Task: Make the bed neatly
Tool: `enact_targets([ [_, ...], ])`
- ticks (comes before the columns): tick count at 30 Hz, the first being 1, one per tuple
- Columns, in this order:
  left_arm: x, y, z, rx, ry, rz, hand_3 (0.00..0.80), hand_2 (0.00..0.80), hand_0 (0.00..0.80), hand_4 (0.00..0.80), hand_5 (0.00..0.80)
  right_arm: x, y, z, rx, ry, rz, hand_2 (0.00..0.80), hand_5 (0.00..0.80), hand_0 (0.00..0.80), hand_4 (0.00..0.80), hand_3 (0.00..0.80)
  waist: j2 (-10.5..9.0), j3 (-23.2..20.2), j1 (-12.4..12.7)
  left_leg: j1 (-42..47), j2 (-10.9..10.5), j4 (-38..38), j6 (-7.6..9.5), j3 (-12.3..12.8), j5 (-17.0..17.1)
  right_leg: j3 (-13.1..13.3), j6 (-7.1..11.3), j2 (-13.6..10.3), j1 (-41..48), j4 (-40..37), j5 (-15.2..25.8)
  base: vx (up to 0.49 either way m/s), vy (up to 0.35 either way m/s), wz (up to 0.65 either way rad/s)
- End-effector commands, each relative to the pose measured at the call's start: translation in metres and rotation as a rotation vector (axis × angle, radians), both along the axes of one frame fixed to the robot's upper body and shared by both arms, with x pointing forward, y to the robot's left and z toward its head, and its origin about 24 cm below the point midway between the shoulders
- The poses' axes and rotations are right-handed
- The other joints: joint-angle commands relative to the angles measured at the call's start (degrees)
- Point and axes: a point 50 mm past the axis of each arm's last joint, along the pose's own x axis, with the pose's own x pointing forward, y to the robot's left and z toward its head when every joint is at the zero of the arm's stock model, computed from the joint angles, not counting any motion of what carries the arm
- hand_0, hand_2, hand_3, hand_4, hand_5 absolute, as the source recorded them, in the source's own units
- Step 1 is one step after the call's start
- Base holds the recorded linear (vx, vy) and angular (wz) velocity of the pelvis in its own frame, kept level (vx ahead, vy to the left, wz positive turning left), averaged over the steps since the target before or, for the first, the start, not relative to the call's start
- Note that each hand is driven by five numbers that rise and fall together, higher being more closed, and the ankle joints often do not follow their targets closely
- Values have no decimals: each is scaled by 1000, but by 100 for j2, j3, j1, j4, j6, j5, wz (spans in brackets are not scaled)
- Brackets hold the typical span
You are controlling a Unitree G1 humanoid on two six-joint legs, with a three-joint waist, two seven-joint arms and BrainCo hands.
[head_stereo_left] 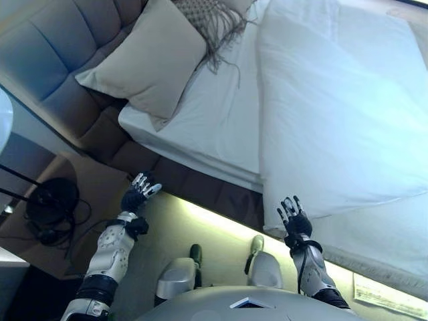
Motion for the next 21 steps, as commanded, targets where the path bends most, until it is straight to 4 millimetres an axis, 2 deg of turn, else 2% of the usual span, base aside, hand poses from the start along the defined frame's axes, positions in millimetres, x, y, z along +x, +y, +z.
enact_targets([
  [1, 8, 8, 23, 33, -120, -15, 0, 0, 0, 0, 0, -1, 4, 6, 11, -68, 22, 0, 0, 0, 0, 0, -180, -215, -28, 1248, 7, -469, 278, -321, -969, -9, -98, 99, -137, -1212, 1376, 439, -345, -9],
  [3, 0, 9, 19, 32, -105, -10, 0, 0, 0, 0, 0, -5, 2, 3, 11, -49, 24, 0, 0, 0, 0, 0, -207, -277, -10, 1341, 177, -395, 172, -321, -1042, -26, -86, 137, -23, -1127, 1236, 468, -392, 28],
  [5, -11, 14, 15, 24, -82, -5, 0, 0, 0, 0, 0, -8, 1, 2, 9, -21, 25, 0, 0, 0, 0, 0, -224, -353, 3, 1524, 450, -337, 12, -275, -1093, -33, -92, 202, 46, -836, 1091, 461, -389, 25],
  [6, -17, 16, 12, 19, -66, 2, 0, 0, 0, 0, 0, -10, 2, 2, 3, -7, 33, 0, 0, 0, 0, 0, -211, -399, 4, 1585, 605, -306, -84, -273, -933, -9, -128, 264, 87, -678, 1012, 421, -379, 4],
  [8, -25, 18, 11, -3, -53, 7, 0, 0, 0, 0, 0, -10, 2, 6, 4, -12, 65, 0, 0, 0, 0, 0, -187, -478, -15, 1517, 879, -77, -251, -314, -381, 48, -281, 504, 224, -522, 708, 380, -386, 11],
  [10, -29, 13, 10, -20, -60, 2, 0, 0, 0, 0, 0, -12, -2, 7, -13, -3, 83, 0, 0, 0, 0, 0, -186, -536, -25, 1319, 961, 335, -297, -320, -1, 5, -494, 706, 398, -530, 504, 299, -332, 7],
  [12, -29, 8, 9, -29, -69, -6, 0, 0, 0, 0, 0, -13, -6, 7, -31, -4, 86, 0, 0, 0, 0, 0, -179, -575, -51, 1195, 990, 707, -299, -268, 162, -44, -644, 814, 490, -516, 374, 235, -260, -5],
  [13, -28, 3, 8, -38, -73, -11, 0, 0, 0, 0, 0, -11, -11, 8, -45, -9, 82, 0, 0, 0, 0, 0, -175, -582, -59, 1055, 975, 1109, -266, -214, 296, -112, -805, 922, 595, -488, 215, 210, -252, -11],
  [16, -23, -8, 5, -51, -78, -41, 0, 0, 0, 0, 0, -8, -18, 9, -59, -25, 55, 0, 0, 0, 0, 0, -186, -548, -112, 611, 1026, 1617, -174, -62, 492, -79, -1045, 1133, 739, -403, -11, 173, -202, -12],
  [18, -20, -12, 3, -53, -82, -54, 0, 0, 0, 0, 0, -5, -19, 10, -54, -32, 51, 0, 0, 0, 0, 0, -174, -517, -125, 524, 1031, 1210, -141, -14, 496, -77, -1047, 1219, 795, -354, -93, 154, -77, 1],
  [20, -16, -13, 4, -57, -85, -61, 0, 0, 0, 0, 0, -5, -17, 11, -54, -28, 45, 0, 0, 0, 0, 0, -132, -498, -113, 592, 1053, 537, -208, -43, 627, -83, -1031, 1294, 892, -347, -199, 156, -11, 3],
  [21, -13, -15, 5, -57, -87, -67, 0, 0, 0, 0, 0, -6, -16, 12, -53, -27, 40, 0, 0, 0, 0, 0, -92, -495, -100, 590, 1096, 72, -294, -80, 774, -103, -1017, 1335, 971, -361, -256, 162, 18, 6],
])
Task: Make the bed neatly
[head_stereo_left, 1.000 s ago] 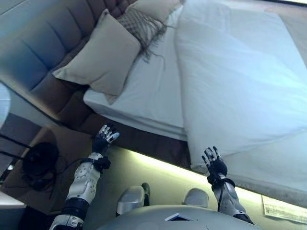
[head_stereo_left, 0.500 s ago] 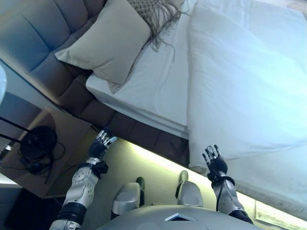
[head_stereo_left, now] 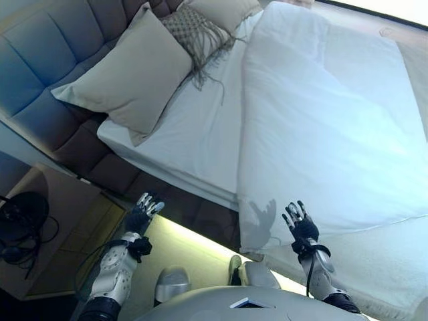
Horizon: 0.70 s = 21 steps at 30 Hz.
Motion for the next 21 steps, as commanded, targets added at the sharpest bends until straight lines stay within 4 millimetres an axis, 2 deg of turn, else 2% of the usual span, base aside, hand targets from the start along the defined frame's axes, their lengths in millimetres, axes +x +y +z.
enact_targets([
  [1, 23, 1, 23, 15, -147, -18, 0, 0, 0, 0, 0, 9, -7, 18, -33, -90, -27, 0, 0, 0, 0, 0, 14, 55, -9, 15, 65, -1231, -158, 130, 935, 60, 456, 65, 480, -634, 322, 156, 21, 13],
  [2, 25, 0, 23, 16, -148, -21, 0, 0, 0, 0, 0, 8, -7, 18, -32, -92, -31, 0, 0, 0, 0, 0, 32, 69, 5, -11, 74, -1466, -213, 96, 1028, 47, 470, 70, 541, -658, 291, 181, 20, 26],
  [4, 26, -3, 23, 19, -152, -27, 0, 0, 0, 0, 0, 5, -6, 20, -28, -106, -35, 0, 0, 0, 0, 0, 116, 123, 108, -325, 62, -2117, -388, -64, 1460, 69, 486, 134, 781, -751, 175, 203, 25, 28],
  [7, 25, -2, 21, 27, -154, -27, 0, 0, 0, 0, 0, 5, -3, 21, -21, -119, -26, 0, 0, 0, 0, 0, 215, 200, 309, -747, -44, -2650, -467, -274, 1866, 164, 445, 231, 1059, -747, -36, 268, 32, 1],
  [8, 24, -1, 21, 30, -151, -29, 0, 0, 0, 0, 0, 5, -2, 20, -19, -117, -26, 0, 0, 0, 0, 0, 245, 203, 357, -816, -84, -2766, -461, -285, 1909, 196, 436, 244, 1147, -717, -114, 291, 46, -44],
  [12, 21, 5, 20, 36, -145, -42, 0, 0, 0, 0, 0, 0, 0, 16, -12, -104, -34, 0, 0, 0, 0, 0, 309, 164, 404, -974, -167, -2713, -392, -37, 1786, 195, 461, 191, 1405, -574, -366, 312, 77, -48],
  [14, 25, 8, 22, 45, -151, -52, 0, 0, 0, 0, 0, -3, 3, 14, -9, -105, -30, 0, 0, 0, 0, 0, 298, 125, 370, -983, -186, -2442, -309, 93, 1499, 113, 551, 19, 1419, -387, -469, 324, 124, -41],
  [16, 26, 9, 22, 63, -148, -56, 0, 0, 0, 0, 0, -6, 6, 11, -7, -97, -40, 0, 0, 0, 0, 0, 297, 79, 364, -955, -248, -2314, -241, 122, 1404, 43, 649, -166, 1410, -123, -545, 342, 165, -29],
  [19, 31, 11, 28, 112, -168, -77, 0, 0, 0, 0, 0, -7, 10, 12, 2, -92, -49, 0, 0, 0, 0, 0, 226, -12, 366, -930, -491, -2008, 8, 154, 1170, -21, 848, -507, 1348, 232, -271, 309, 170, -12],
  [21, 33, 10, 32, 132, -180, -79, 0, 0, 0, 0, 0, -4, 14, 12, 4, -97, -46, 0, 0, 0, 0, 0, 235, -85, 416, -876, -615, -2014, 150, 146, 1090, -51, 868, -695, 1317, 475, -142, 268, 184, -14],
])
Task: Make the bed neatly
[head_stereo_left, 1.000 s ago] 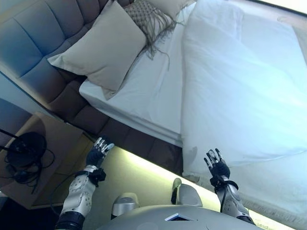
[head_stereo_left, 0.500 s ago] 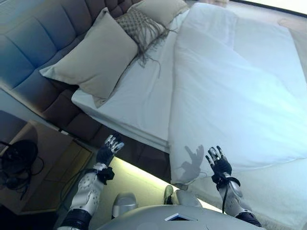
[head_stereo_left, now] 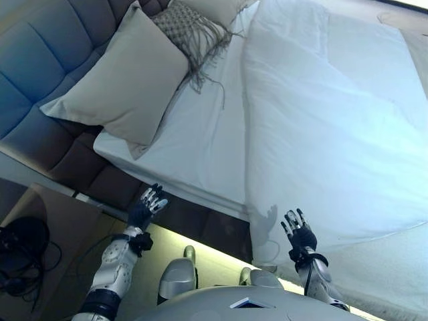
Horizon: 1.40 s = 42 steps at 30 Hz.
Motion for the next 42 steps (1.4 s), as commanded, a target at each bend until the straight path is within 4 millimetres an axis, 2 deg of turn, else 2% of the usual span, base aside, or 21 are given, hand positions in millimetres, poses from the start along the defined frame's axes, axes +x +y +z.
enact_targets([
  [1, 11, 2, 20, 79, -121, -22, 0, 0, 0, 0, 0, 12, -2, 19, -39, -125, -4, 0, 0, 0, 0, 0, 51, -336, 121, -676, -93, -156, 232, -374, 352, -216, 112, -269, 352, 975, 330, 237, 189, -18],
  [3, 14, 0, 21, 96, -127, -24, 0, 0, 0, 0, 0, 14, 1, 19, -41, -120, -5, 0, 0, 0, 0, 0, 67, -401, 130, -620, -289, -172, 378, -429, 283, -161, 123, -447, 254, 1476, 601, 229, 232, -22],
  [5, 18, -1, 22, 96, -128, -19, 0, 0, 0, 0, 0, 15, 4, 19, -46, -109, -12, 0, 0, 0, 0, 0, 154, -427, 97, -495, -424, -166, 531, -439, 177, -113, 101, -627, -62, 2409, 917, 209, 285, -19],
  [7, 20, -1, 23, 85, -121, -4, 0, 0, 0, 0, 0, 13, 3, 16, -52, -81, -37, 0, 0, 0, 0, 0, 222, -396, 67, -316, -555, -140, 637, -419, 81, -101, 45, -766, -482, 3249, 1043, 208, 247, -4],
  [9, 20, 0, 24, 80, -112, 16, 0, 0, 0, 0, 0, 10, 0, 12, -58, -58, -53, 0, 0, 0, 0, 0, 261, -372, 65, -193, -575, -139, 639, -407, 36, -197, -32, -764, -668, 3077, 1057, 175, 77, -4],
  [11, 18, 1, 24, 76, -107, 42, 0, 0, 0, 0, 0, 8, -7, 8, -73, -44, -65, 0, 0, 0, 0, 0, 286, -304, 52, -96, -525, -112, 582, -370, -26, -297, -114, -656, -855, 2404, 947, 148, -90, -20],
  [12, 17, 3, 22, 80, -104, 58, 0, 0, 0, 0, 0, 7, -13, 5, -83, -33, -75, 0, 0, 0, 0, 0, 255, -238, 4, -8, -495, -104, 537, -328, -100, -312, -107, -582, -966, 1763, 998, 154, -170, -29],
  [15, 16, 9, 23, 95, -115, 79, 0, 0, 0, 0, 0, 5, -31, 1, -79, -27, -95, 0, 0, 0, 0, 0, 66, -90, -170, 169, -392, -83, 420, -90, -397, -233, 71, -499, -1214, 386, 1350, 134, -185, -25],
  [17, 17, 14, 27, 124, -138, 70, 0, 0, 0, 0, 0, 5, -36, 0, -74, -23, -103, 0, 0, 0, 0, 0, -63, -26, -208, 292, -294, -85, 363, 60, -600, -251, 237, -565, -1296, 9, 1654, 138, -172, -5],
  [21, 18, 18, 34, 175, -153, 44, 0, 0, 0, 0, 0, -3, -38, -7, -49, 12, -119, 0, 0, 0, 0, 0, -194, -65, -144, 381, -47, 8, 253, 83, -721, -326, 409, -593, -1036, -222, 1602, 191, -232, 4],
  [26, 14, 24, 30, 196, -131, 42, 0, 0, 0, 0, 0, -6, -32, -8, -42, 39, -111, 0, 0, 0, 0, 0, -269, -216, -117, 535, 202, -32, 117, 35, -687, -451, 437, -458, -826, -316, 1430, 174, -211, 17],
  [28, 14, 23, 26, 198, -120, 42, 0, 0, 0, 0, 0, -8, -32, -11, -43, 76, -134, 0, 0, 0, 0, 0, -252, -254, -165, 558, 302, 16, 81, 13, -695, -408, 427, -343, -841, -237, 1244, 118, -150, 10],
  [31, 14, 19, 22, 199, -113, 31, 0, 0, 0, 0, 0, -6, -42, -14, -75, 130, -169, 0, 0, 0, 0, 0, -218, -173, -161, 359, 357, 621, 15, -123, -854, -329, 330, -236, -845, -123, 1111, 93, -73, 6],
  [33, 16, 13, 21, 170, -124, 27, 0, 0, 0, 0, 0, 1, -49, -13, -100, 145, -190, 0, 0, 0, 0, 0, -56, -80, -121, 271, 579, 290, -88, -326, -518, -285, 296, -164, -893, -68, 1064, -23, 73, 6],
  [35, 34, 1, 29, 135, -196, 20, 0, 0, 0, 0, 0, 22, -66, -4, -115, 94, -235, 0, 0, 0, 0, 0, 134, 156, -112, -32, 720, 110, -204, -595, -304, -221, 270, -233, -1264, 116, 983, -321, 216, -3],
  [37, 54, -11, 39, 106, -257, 22, 0, 0, 0, 0, 0, 39, -79, 4, -130, 70, -300, 0, 0, 0, 0, 0, 279, 414, -146, -261, 736, 0, -232, -568, -262, -211, 306, -430, -1782, 371, 1021, -378, 237, -5],
  [39, 61, -15, 45, 93, -280, 20, 0, 0, 0, 0, 0, 38, -91, 6, -140, 73, -384, 0, 0, 0, 0, 0, 328, 589, -173, -418, 698, 73, -262, -492, -310, -205, 389, -631, -2153, 627, 1104, -98, 157, 0],
  [42, 60, -12, 49, 94, -293, 24, 0, 0, 0, 0, 0, 28, -104, 7, -158, 71, -454, 0, 0, 0, 0, 0, 316, 763, -220, -734, 639, 389, -272, -348, -397, -203, 469, -840, -2404, 781, 1200, -36, 74, -7],
])
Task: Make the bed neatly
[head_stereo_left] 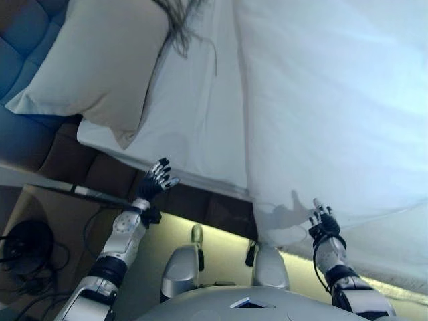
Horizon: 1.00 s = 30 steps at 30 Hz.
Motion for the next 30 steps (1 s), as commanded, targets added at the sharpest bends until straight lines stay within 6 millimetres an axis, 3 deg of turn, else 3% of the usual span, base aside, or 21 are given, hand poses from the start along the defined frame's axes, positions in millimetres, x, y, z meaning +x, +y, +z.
enact_targets([
  [1, 10, 5, 30, -50, -161, 45, 0, 0, 0, 0, 0, -14, -32, 13, -93, -53, -138, 0, 0, 0, 0, 0, -36, 247, -86, -37, 505, 238, -139, -149, -221, 132, 561, -689, -655, 393, 530, -91, 37, -5],
  [7, 16, 7, 38, -44, -204, 62, 0, 0, 0, 0, 0, -33, -62, 17, -63, -85, -330, 0, 0, 0, 0, 0, -29, 653, -130, -671, 462, 729, -139, -98, -280, 201, 579, -760, -1061, 665, 492, -94, -29, 1],
  [10, 18, 6, 39, -51, -212, 65, 0, 0, 0, 0, 0, -36, -69, 21, -50, -122, -376, 0, 0, 0, 0, 0, -10, 798, -193, -785, 494, 732, -167, 4, -257, 153, 568, -738, -1131, 716, 414, -60, -20, 7],
  [16, 15, 4, 37, -83, -229, 74, 0, 0, 0, 0, 0, -65, -78, 15, -42, -119, -447, 0, 0, 0, 0, 0, 80, 959, -300, -881, 466, 624, -164, 175, -155, 187, 569, -753, -1364, 903, 332, -38, 58, 3],
  [20, 16, 6, 41, -91, -243, 75, 0, 0, 0, 0, 0, -63, -87, 21, -24, -190, -434, 0, 0, 0, 0, 0, 131, 1070, -280, -1049, 384, 879, -144, 112, -251, 258, 512, -756, -1465, 1066, 252, -34, 42, -1],
  [25, 17, 10, 44, -100, -249, 85, 0, 0, 0, 0, 0, -47, -109, 42, -39, -255, -426, 0, 0, 0, 0, 0, 226, 1183, -175, -1358, 313, 1470, -113, -59, -479, 365, 419, -755, -1615, 1534, -56, -2, 24, -5],
  [30, 7, 26, 43, -109, -266, 160, 0, 0, 0, 0, 0, -50, -99, 39, -68, -324, -345, 0, 0, 0, 0, 0, 222, 1328, -256, -1727, 342, 2028, -71, -105, -711, 542, 302, -698, -1915, 2107, -371, -5, 12, -5],
])
